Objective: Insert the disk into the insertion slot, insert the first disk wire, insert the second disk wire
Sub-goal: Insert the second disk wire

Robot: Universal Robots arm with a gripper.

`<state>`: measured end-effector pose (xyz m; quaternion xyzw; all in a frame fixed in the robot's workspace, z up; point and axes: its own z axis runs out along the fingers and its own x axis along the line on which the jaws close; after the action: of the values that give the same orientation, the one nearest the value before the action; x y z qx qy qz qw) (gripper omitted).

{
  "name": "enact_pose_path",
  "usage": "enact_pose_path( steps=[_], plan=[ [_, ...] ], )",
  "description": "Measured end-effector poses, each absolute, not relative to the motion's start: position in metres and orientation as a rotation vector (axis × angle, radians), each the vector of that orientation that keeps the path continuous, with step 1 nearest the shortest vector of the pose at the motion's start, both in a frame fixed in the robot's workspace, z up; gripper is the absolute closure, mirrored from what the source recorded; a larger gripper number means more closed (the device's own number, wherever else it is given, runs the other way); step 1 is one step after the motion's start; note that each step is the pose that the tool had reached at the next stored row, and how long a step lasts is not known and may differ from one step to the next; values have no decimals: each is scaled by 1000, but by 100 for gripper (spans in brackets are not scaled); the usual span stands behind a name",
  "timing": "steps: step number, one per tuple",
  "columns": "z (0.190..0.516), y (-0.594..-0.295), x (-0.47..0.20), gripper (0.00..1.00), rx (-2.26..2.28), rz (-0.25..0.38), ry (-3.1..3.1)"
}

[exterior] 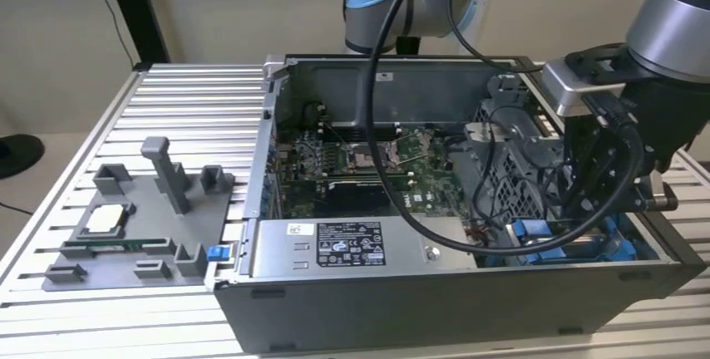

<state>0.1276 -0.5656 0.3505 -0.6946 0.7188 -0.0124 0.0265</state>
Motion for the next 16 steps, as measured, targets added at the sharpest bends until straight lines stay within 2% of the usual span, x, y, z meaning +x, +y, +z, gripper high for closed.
enact_pose_path(
  steps=[16],
  plan=[
    [345, -566, 131, 100, -2146, -39, 2221]
  ],
)
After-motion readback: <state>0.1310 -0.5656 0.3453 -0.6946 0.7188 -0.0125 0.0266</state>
